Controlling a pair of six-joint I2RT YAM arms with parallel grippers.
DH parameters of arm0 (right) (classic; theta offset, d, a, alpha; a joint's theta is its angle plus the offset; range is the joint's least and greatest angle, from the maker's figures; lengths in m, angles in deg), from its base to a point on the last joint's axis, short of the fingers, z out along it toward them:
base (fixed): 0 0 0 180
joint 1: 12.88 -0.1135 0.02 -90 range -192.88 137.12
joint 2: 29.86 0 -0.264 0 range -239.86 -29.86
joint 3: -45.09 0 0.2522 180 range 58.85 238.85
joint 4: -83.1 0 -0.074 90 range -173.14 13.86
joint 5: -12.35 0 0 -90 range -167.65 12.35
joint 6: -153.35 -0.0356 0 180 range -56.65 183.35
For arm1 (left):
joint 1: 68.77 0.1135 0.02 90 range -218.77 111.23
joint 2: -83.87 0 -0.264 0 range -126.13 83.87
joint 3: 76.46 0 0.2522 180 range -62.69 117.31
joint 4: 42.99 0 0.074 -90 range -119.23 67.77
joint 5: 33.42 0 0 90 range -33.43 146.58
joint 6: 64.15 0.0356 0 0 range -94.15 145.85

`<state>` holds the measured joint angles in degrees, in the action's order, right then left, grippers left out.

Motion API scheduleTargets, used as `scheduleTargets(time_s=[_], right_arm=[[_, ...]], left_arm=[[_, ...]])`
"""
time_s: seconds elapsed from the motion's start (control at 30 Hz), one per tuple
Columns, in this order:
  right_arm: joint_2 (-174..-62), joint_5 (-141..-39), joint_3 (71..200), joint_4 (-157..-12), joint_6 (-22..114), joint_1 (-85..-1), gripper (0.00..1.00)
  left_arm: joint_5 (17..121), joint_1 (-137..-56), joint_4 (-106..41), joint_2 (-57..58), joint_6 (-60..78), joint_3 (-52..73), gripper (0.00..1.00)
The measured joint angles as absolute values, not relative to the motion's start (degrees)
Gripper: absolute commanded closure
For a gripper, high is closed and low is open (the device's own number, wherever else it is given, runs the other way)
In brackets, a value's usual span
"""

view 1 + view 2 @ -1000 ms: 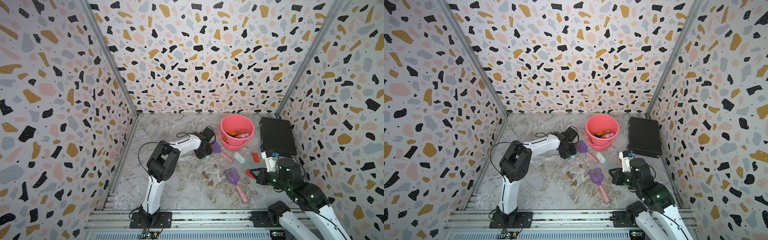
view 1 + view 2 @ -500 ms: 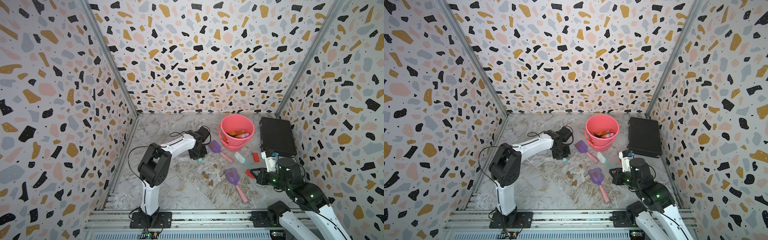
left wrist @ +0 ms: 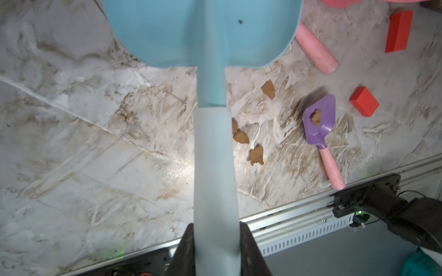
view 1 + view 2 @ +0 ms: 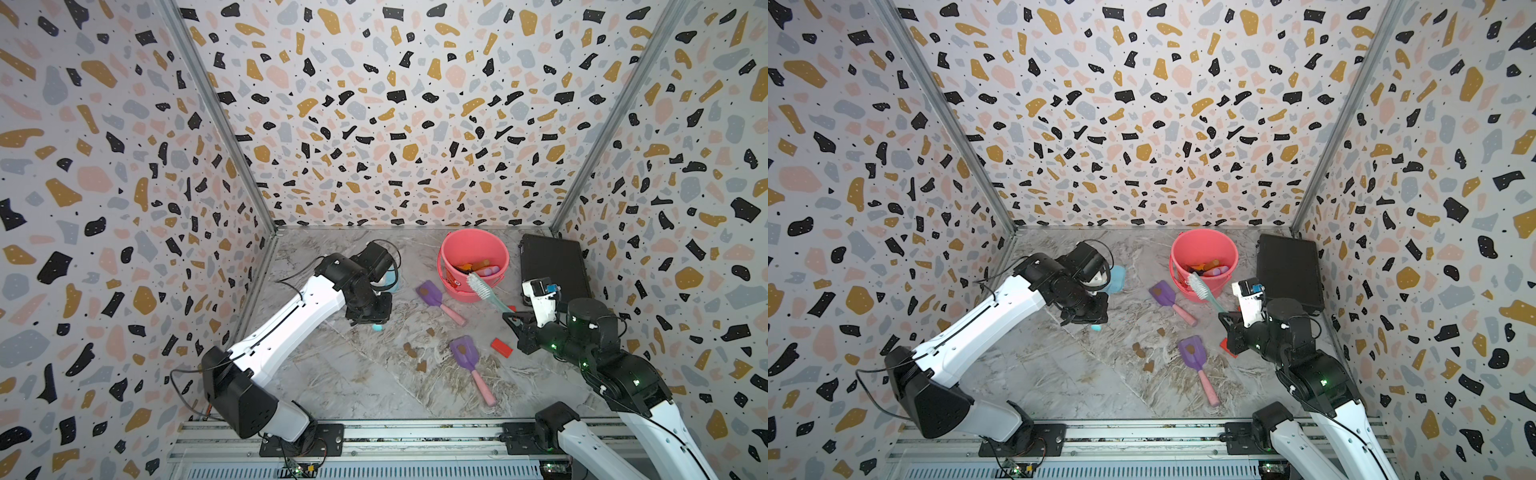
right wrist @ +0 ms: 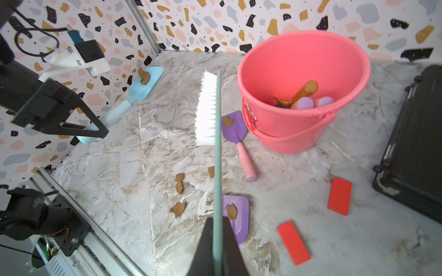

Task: Brush the soil off the hand trowel and place it into the bucket
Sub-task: Brush off the soil from the hand trowel.

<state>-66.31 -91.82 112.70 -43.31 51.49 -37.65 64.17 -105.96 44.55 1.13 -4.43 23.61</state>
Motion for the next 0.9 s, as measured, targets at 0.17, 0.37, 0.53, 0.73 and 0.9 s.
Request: scheduleTargets(time_s=[0.17, 0.37, 0.53, 0.73, 0.9], right_arm=[[-68.8, -94.8, 114.6, -45.0, 57.6, -39.0, 1.0], [-73.7, -89.3, 116.4, -47.2, 65.0, -51.7, 1.0], [-78.6, -82.5, 116.2, -50.7, 70.8, -62.6, 1.0], [-83.6, -75.4, 115.9, -55.5, 79.2, -72.0, 1.0], [-87.1, -70.2, 115.8, -57.8, 86.8, -78.7, 1.0]], left_arm=[[63.6, -109.0, 50.7, 6.5, -2.4, 22.8, 1.0], [65.8, -112.0, 55.9, 11.7, -0.5, 19.6, 1.0], [68.8, -112.4, 58.9, 13.7, 1.7, 17.2, 1.0], [71.1, -112.6, 61.3, 13.3, 4.4, 13.5, 1.0], [71.1, -112.6, 61.6, 13.2, 5.3, 13.1, 1.0]])
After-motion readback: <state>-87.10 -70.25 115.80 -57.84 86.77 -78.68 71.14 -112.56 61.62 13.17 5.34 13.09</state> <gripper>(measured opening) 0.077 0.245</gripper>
